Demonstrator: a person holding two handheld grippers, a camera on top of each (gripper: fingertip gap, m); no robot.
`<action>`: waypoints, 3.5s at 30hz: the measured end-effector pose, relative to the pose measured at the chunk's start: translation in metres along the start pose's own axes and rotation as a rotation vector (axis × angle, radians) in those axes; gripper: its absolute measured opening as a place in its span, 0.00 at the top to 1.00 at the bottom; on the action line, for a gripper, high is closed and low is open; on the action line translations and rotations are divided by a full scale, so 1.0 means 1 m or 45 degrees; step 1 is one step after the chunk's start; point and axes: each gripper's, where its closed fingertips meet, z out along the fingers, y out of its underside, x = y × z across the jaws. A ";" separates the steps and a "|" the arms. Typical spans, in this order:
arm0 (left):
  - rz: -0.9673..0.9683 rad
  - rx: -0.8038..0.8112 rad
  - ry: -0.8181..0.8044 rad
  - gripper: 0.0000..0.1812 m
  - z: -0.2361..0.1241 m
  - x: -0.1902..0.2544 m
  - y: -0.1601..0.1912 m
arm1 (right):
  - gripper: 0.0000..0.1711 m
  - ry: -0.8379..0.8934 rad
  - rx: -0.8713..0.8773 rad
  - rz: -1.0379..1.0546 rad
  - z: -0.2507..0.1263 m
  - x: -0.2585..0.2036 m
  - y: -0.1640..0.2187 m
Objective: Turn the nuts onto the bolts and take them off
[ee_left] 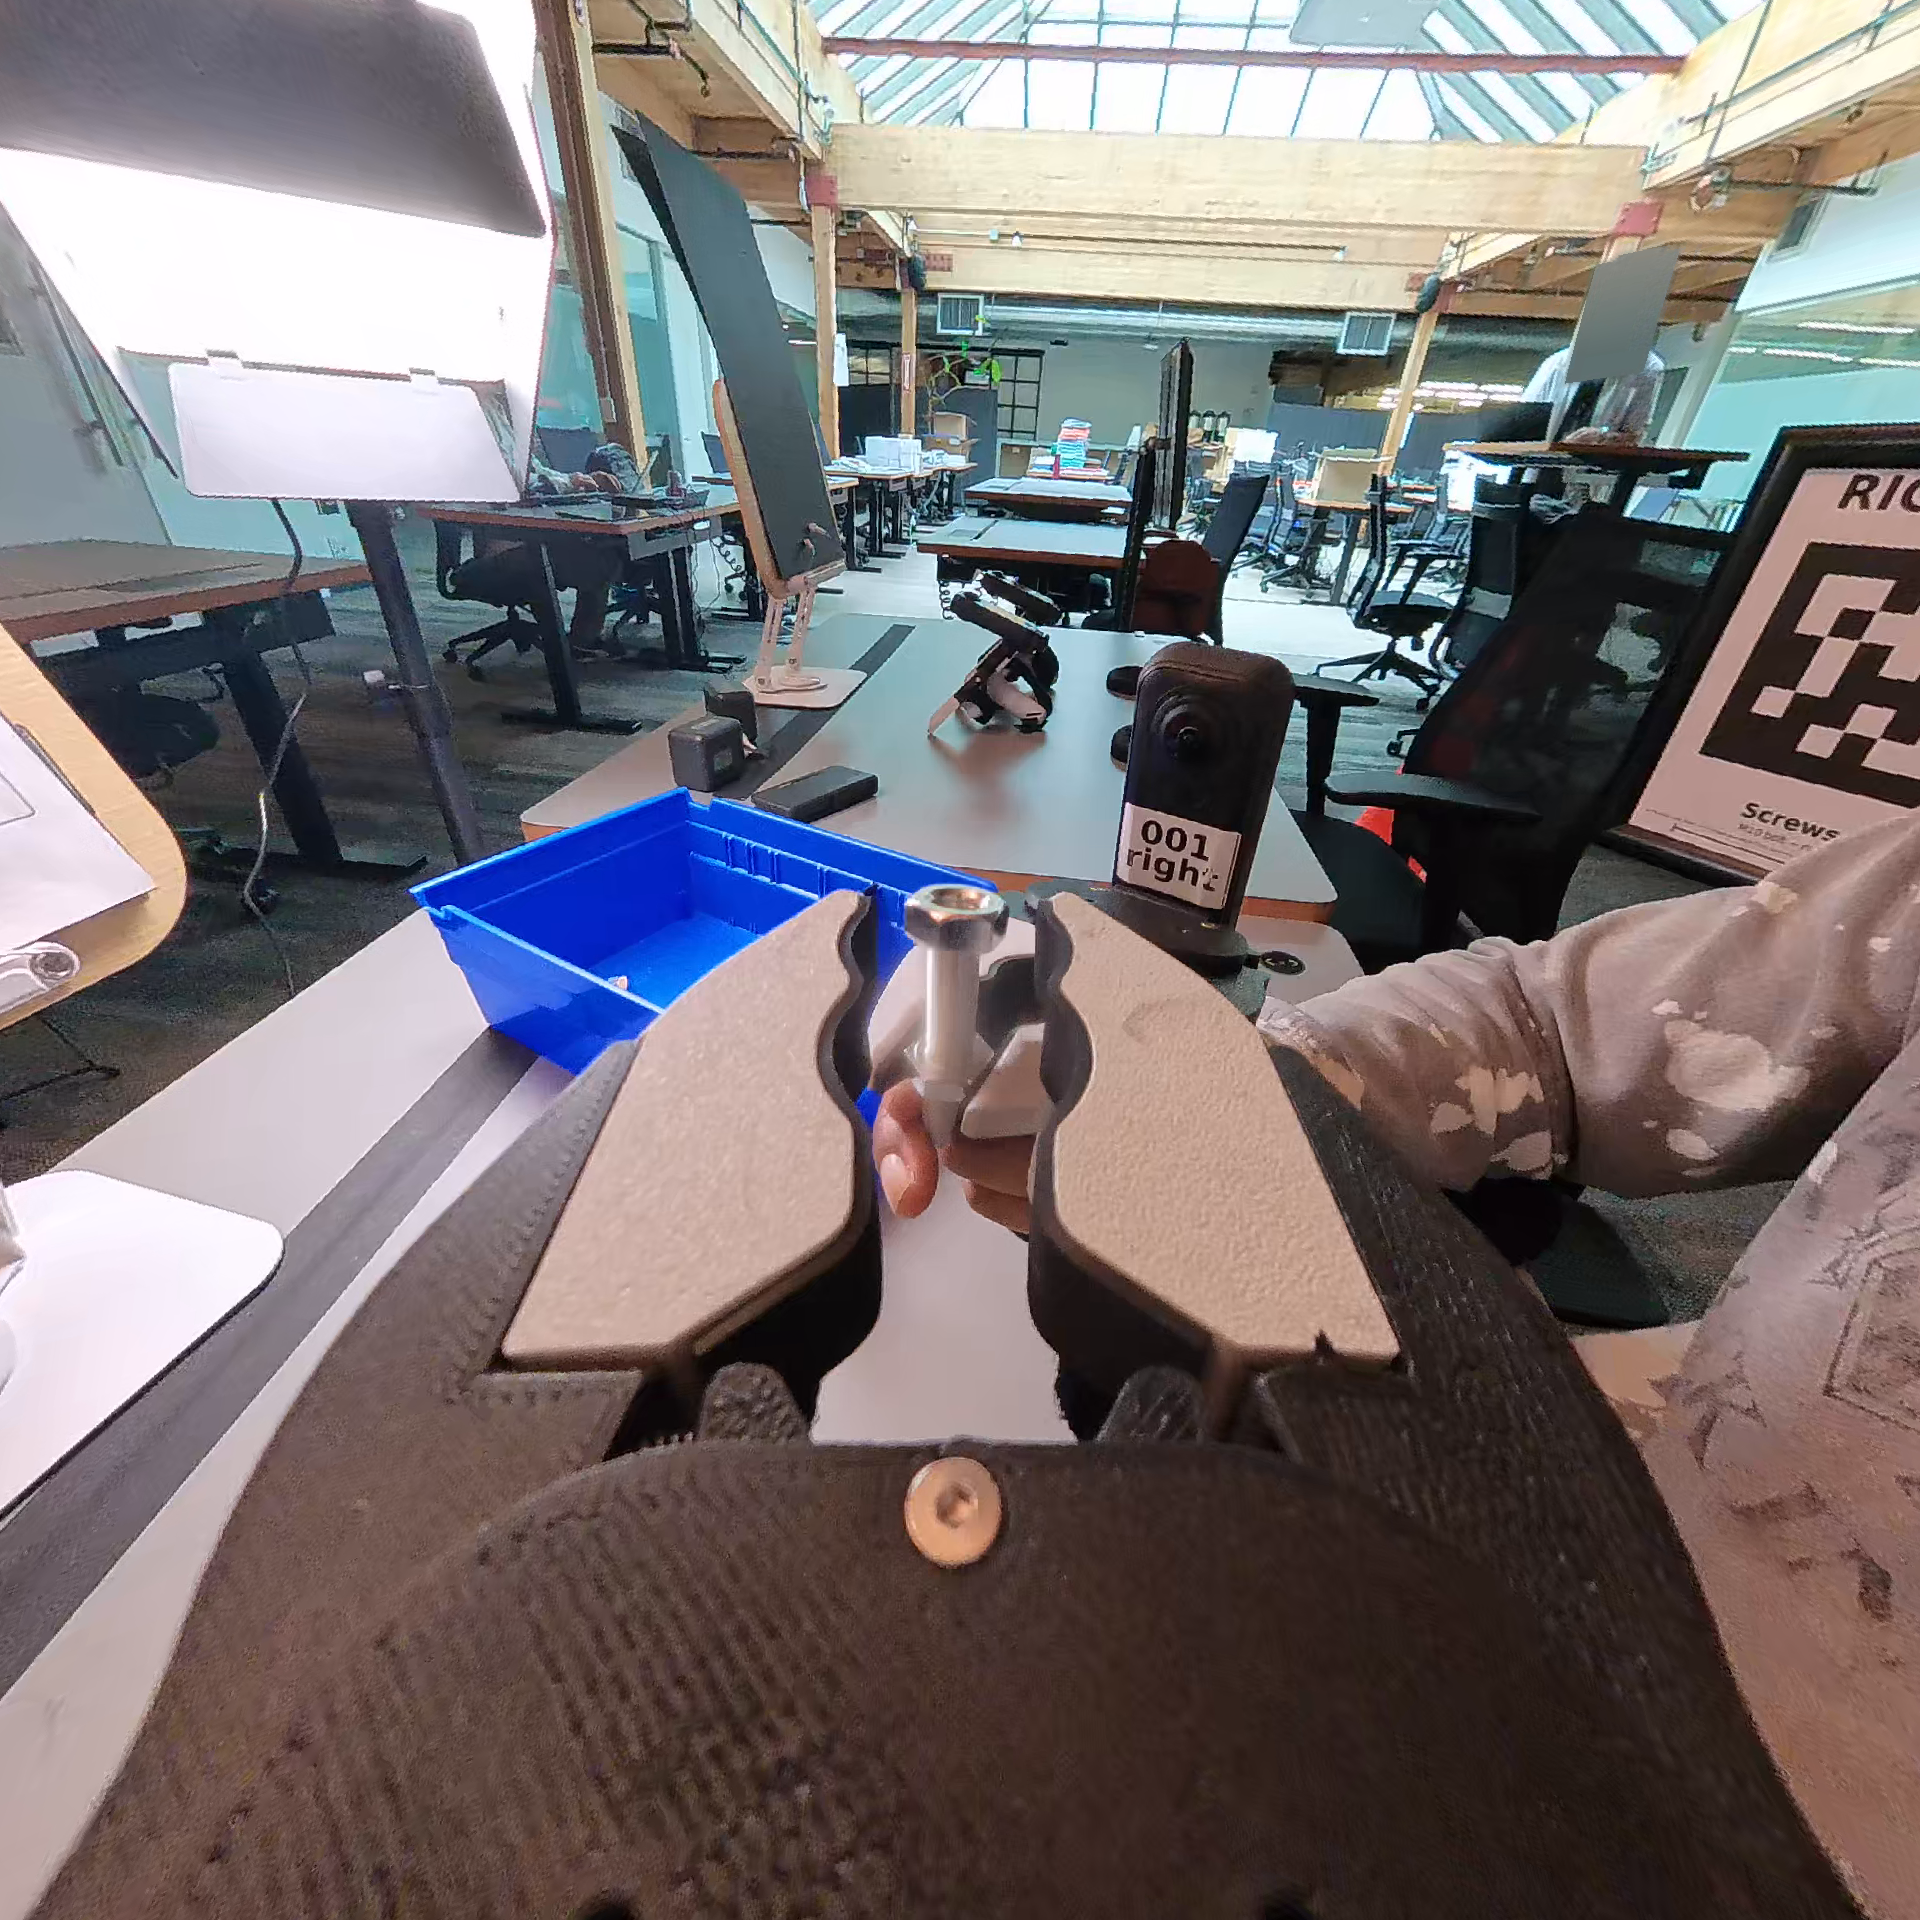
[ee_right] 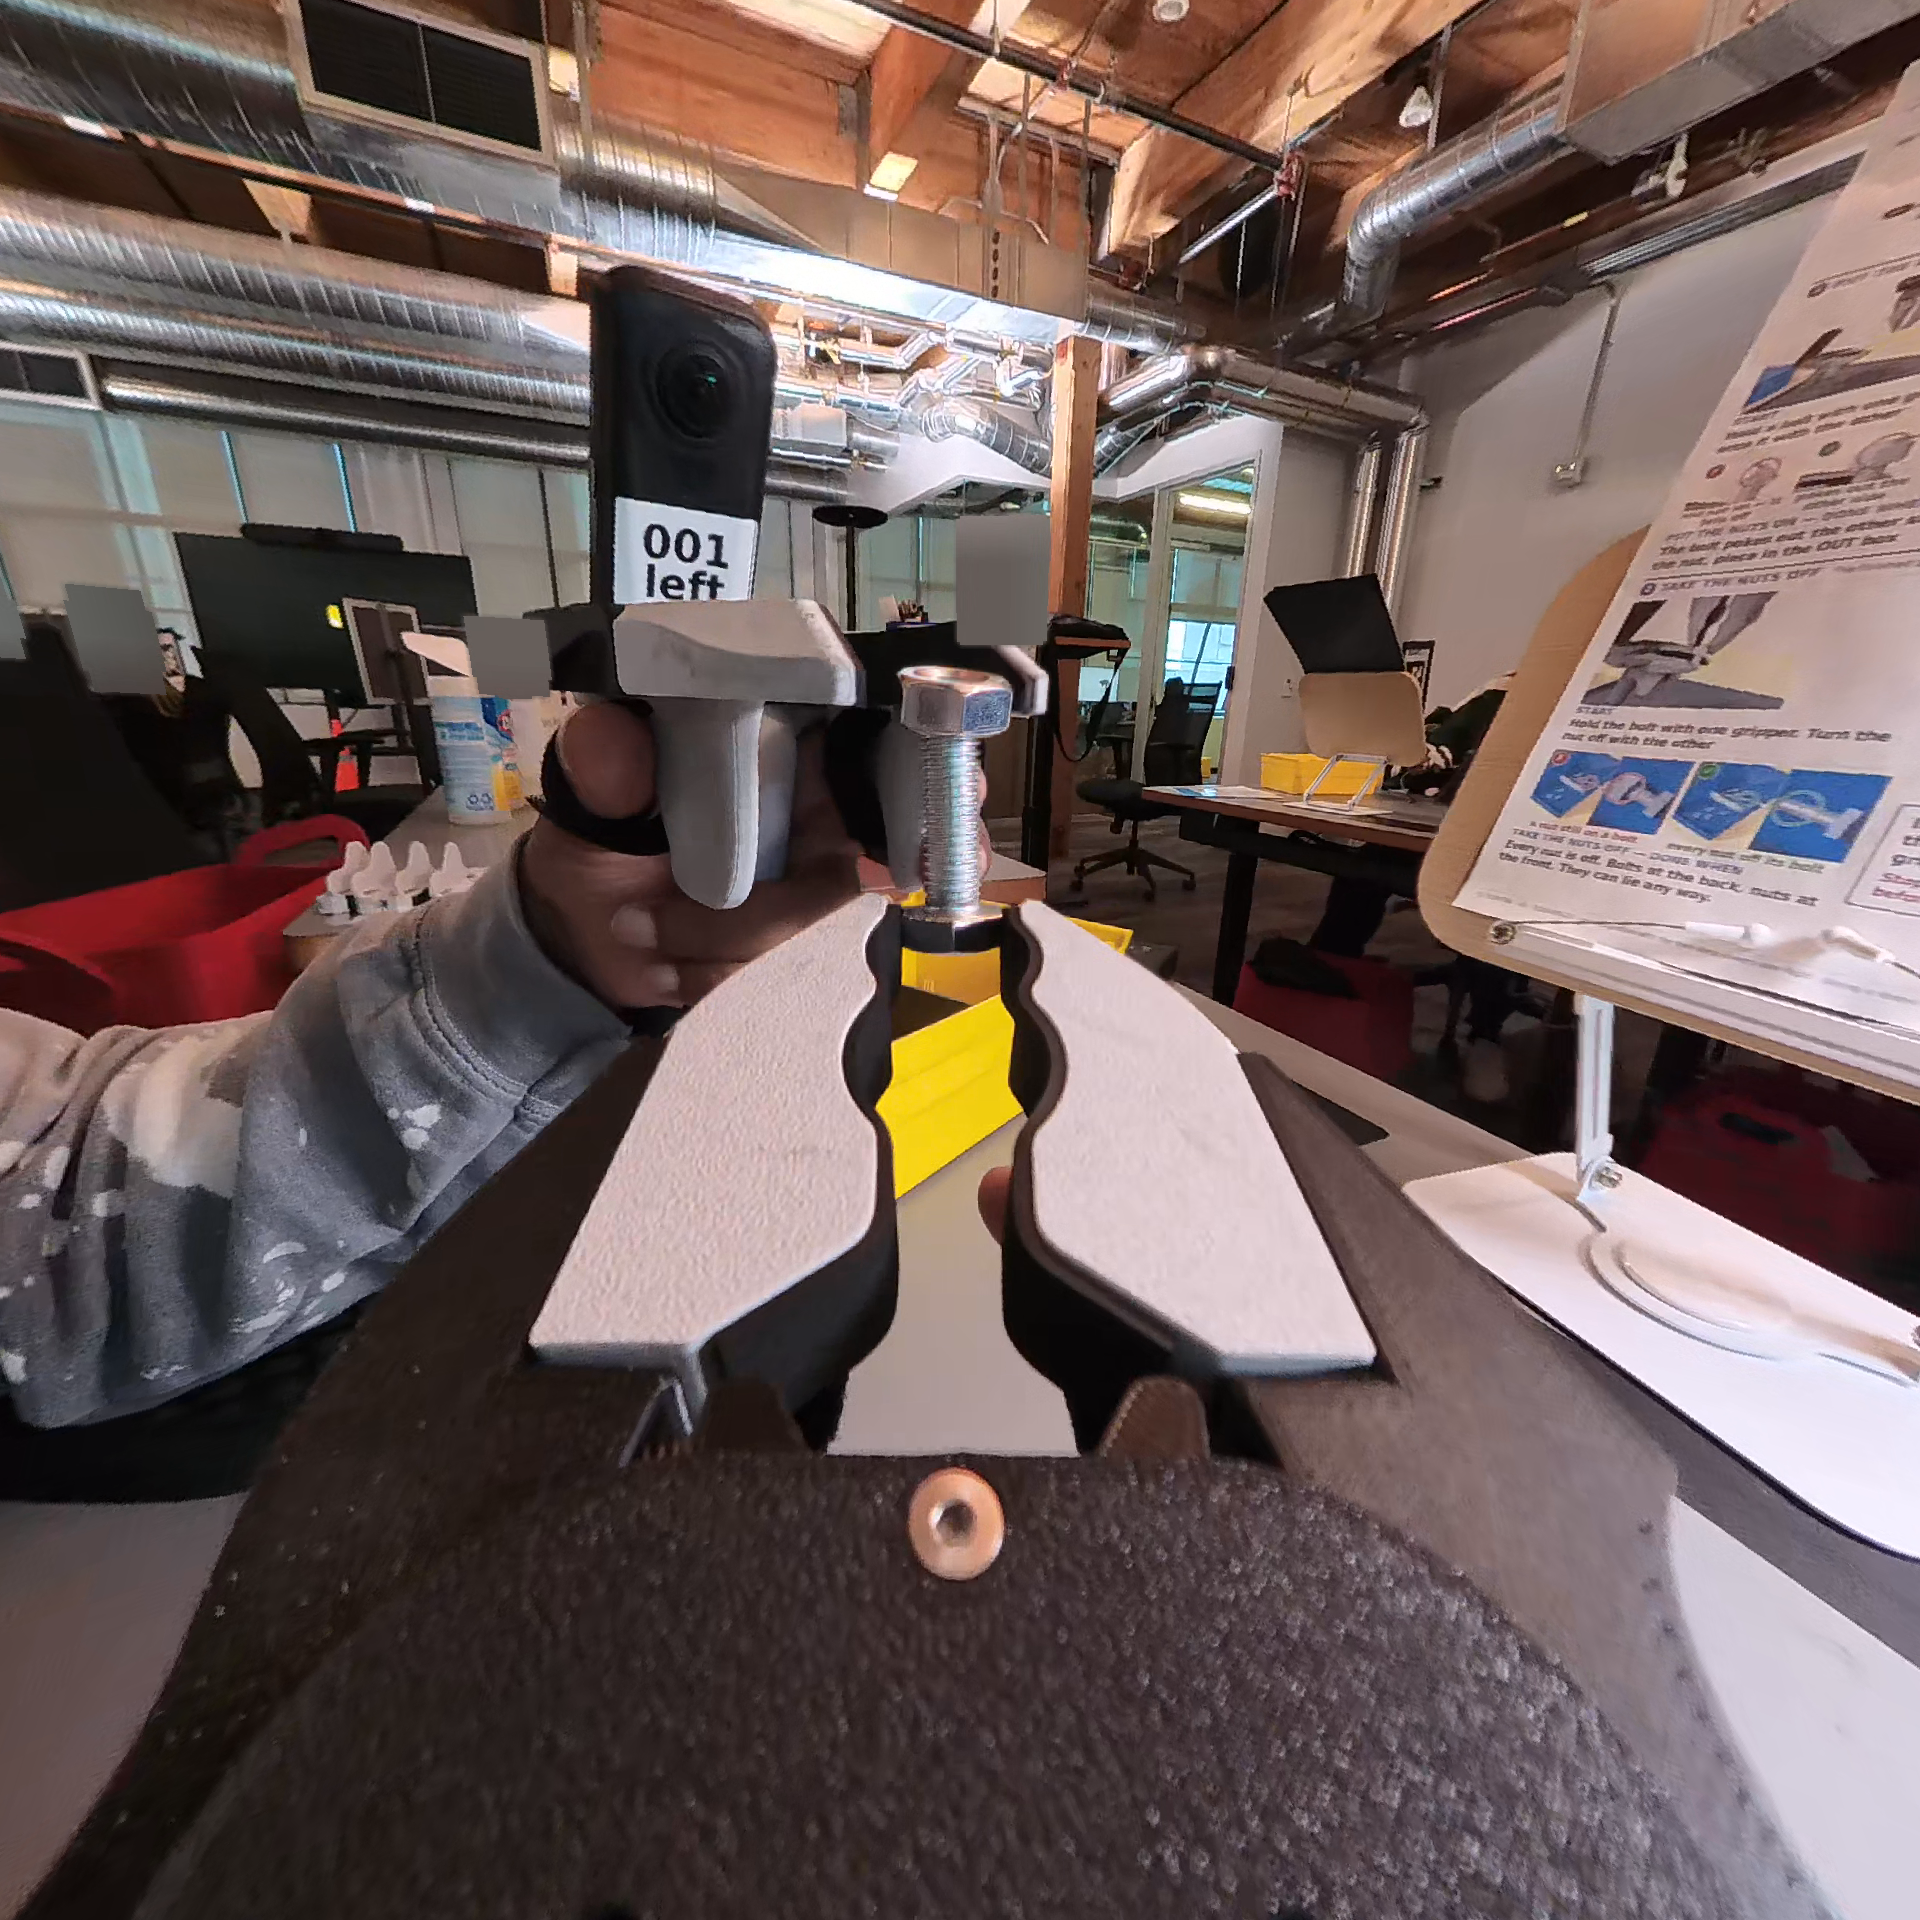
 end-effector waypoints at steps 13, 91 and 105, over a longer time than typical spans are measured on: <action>0.000 0.113 -0.002 0.89 0.003 -0.005 0.002 | 0.89 -0.028 0.039 0.037 0.002 -0.001 0.006; -0.008 0.217 0.292 0.89 -0.006 0.024 0.000 | 0.90 -0.293 0.189 0.290 -0.007 -0.030 -0.007; 0.019 0.218 0.298 0.89 -0.006 0.028 -0.002 | 0.90 -0.313 0.228 0.284 -0.009 -0.032 -0.010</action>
